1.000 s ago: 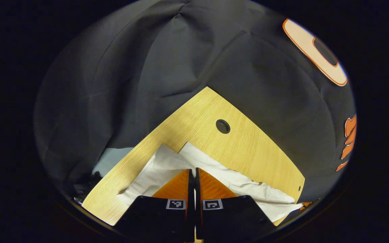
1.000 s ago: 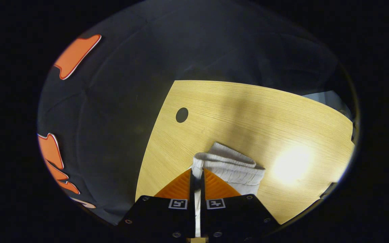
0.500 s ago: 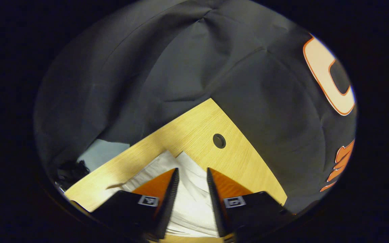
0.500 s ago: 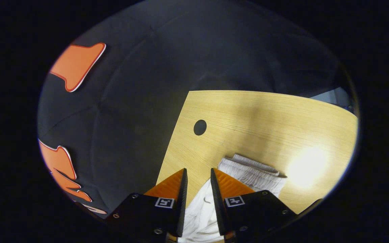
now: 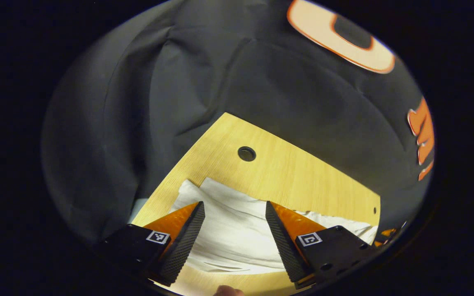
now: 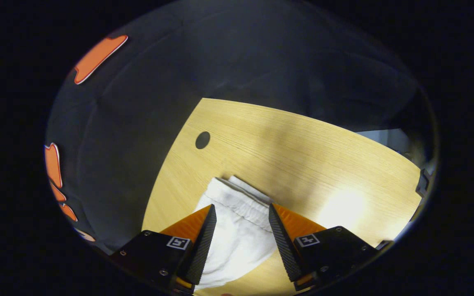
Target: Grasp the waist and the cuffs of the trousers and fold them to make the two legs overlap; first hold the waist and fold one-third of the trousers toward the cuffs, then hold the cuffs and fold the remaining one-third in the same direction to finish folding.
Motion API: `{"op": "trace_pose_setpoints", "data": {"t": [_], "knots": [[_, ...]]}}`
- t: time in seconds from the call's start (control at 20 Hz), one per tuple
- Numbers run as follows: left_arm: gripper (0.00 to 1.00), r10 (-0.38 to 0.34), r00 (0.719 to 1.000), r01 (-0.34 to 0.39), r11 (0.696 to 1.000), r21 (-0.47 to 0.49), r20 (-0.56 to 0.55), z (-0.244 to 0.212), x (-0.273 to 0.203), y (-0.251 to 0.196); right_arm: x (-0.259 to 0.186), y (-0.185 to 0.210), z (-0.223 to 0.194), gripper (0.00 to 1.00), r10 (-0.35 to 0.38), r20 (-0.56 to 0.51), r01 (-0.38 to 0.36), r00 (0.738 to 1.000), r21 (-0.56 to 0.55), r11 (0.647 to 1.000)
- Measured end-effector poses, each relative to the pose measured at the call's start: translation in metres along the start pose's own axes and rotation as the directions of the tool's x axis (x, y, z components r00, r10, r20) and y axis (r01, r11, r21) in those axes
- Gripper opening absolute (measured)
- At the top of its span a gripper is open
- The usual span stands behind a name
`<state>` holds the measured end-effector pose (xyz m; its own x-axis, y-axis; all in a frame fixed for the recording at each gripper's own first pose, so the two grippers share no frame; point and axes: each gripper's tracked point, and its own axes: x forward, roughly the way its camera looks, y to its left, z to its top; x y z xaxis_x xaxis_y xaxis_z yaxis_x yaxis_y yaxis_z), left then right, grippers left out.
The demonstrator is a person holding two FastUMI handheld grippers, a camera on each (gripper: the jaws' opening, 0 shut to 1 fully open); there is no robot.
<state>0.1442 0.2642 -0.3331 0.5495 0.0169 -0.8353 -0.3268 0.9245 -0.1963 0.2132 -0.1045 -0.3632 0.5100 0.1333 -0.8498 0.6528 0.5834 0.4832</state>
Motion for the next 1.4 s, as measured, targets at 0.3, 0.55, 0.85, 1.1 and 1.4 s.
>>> {"op": "trace_pose_setpoints", "data": {"t": [0.3, 0.55, 0.85, 1.1, 1.4], "knots": [[1.0, -0.029, 0.999, 0.02, 0.965, 0.262, 0.03, -0.032, -0.008, -0.044, 0.015, -0.028, -0.022, 0.88, -0.05, -0.07, 0.046, 0.996, -0.051, 0.998], [0.97, -0.025, 0.999, 0.012, 0.929, 0.369, 0.032, -0.048, -0.032, -0.072, 0.034, -0.028, -0.023, 0.89, -0.059, -0.094, 0.053, 0.994, -0.057, 0.997], [1.0, -0.037, 0.999, 0.023, 0.93, 0.368, 0.034, -0.069, -0.054, -0.088, 0.055, -0.023, -0.018, 0.9, -0.052, -0.093, 0.049, 0.994, -0.031, 0.998], [1.0, -0.016, 0.999, 0.005, 0.945, 0.327, 0.031, -0.088, -0.064, -0.09, 0.066, -0.021, -0.021, 0.6, -0.038, -0.078, 0.031, 0.996, -0.089, 0.996], [1.0, -0.021, 0.999, 0.01, 0.956, 0.292, 0.037, -0.121, -0.089, -0.102, 0.051, -0.002, -0.016, 0.16, 0.083, -0.038, -0.086, 0.996, -0.103, 0.991]]}}
